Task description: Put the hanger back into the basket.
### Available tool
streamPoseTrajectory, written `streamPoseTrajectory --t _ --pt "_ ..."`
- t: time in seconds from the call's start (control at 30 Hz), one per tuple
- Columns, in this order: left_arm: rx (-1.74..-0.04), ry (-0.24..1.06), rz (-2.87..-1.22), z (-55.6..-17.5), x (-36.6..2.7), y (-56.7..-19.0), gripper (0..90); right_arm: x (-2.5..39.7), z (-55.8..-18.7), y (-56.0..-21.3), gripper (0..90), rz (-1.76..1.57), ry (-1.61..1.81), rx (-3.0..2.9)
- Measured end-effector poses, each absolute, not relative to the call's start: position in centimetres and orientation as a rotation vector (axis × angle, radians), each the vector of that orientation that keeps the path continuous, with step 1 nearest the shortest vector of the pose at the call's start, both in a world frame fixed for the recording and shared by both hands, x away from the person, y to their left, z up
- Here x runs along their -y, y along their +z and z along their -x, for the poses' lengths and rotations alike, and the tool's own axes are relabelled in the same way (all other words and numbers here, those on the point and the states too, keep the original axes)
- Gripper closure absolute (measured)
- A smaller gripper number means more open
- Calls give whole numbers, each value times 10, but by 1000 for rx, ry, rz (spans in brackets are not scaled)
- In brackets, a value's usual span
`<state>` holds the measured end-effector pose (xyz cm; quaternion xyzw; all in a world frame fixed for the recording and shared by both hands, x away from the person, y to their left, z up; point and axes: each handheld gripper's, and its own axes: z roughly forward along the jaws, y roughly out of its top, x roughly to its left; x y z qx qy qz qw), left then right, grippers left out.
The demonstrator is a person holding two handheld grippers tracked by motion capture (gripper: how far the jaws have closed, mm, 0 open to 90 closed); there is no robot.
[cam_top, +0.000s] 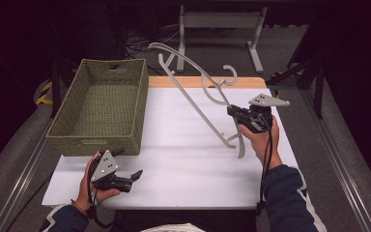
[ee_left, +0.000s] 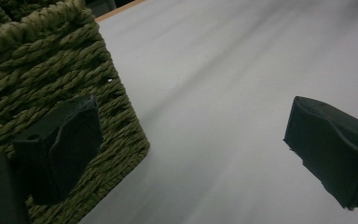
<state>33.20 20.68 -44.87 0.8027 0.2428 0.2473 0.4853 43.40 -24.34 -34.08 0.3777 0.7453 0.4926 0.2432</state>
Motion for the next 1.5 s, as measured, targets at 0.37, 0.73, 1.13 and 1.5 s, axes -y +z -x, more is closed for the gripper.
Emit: streamPoseTrajectory --t 0.37,0.73,1.13,1.5 --pt "-645 650 -1900 -328 -228 -443 48 183 -454 -342 826 -992 1392 -2111" --pt "-661 665 -1879 -323 -234 -442 48 113 -463 -333 826 -925 1383 -2217" --pt "-661 676 -1870 -318 -240 -441 49 44 -485 -322 826 -960 1380 -2293" --pt "-647 669 -1862 -317 -242 -440 50 -12 -498 -300 826 -991 1407 -2317"
